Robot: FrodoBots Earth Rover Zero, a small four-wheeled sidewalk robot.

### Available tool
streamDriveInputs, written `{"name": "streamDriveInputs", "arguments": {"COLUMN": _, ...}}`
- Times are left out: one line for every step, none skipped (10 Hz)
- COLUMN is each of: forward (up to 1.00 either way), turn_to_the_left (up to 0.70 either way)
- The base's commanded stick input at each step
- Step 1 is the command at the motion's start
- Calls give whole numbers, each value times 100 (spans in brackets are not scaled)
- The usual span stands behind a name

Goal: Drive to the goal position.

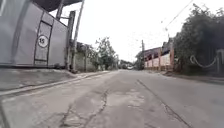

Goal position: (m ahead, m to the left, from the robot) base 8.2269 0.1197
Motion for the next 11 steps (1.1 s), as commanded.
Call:
{"name": "streamDriveInputs", "arguments": {"forward": 70, "turn_to_the_left": 0}}
{"name": "streamDriveInputs", "arguments": {"forward": 70, "turn_to_the_left": 0}}
{"name": "streamDriveInputs", "arguments": {"forward": 70, "turn_to_the_left": 0}}
{"name": "streamDriveInputs", "arguments": {"forward": 70, "turn_to_the_left": 0}}
{"name": "streamDriveInputs", "arguments": {"forward": 70, "turn_to_the_left": 0}}
{"name": "streamDriveInputs", "arguments": {"forward": 70, "turn_to_the_left": 0}}
{"name": "streamDriveInputs", "arguments": {"forward": 70, "turn_to_the_left": 0}}
{"name": "streamDriveInputs", "arguments": {"forward": 70, "turn_to_the_left": 0}}
{"name": "streamDriveInputs", "arguments": {"forward": 70, "turn_to_the_left": 0}}
{"name": "streamDriveInputs", "arguments": {"forward": 70, "turn_to_the_left": 0}}
{"name": "streamDriveInputs", "arguments": {"forward": 70, "turn_to_the_left": 0}}
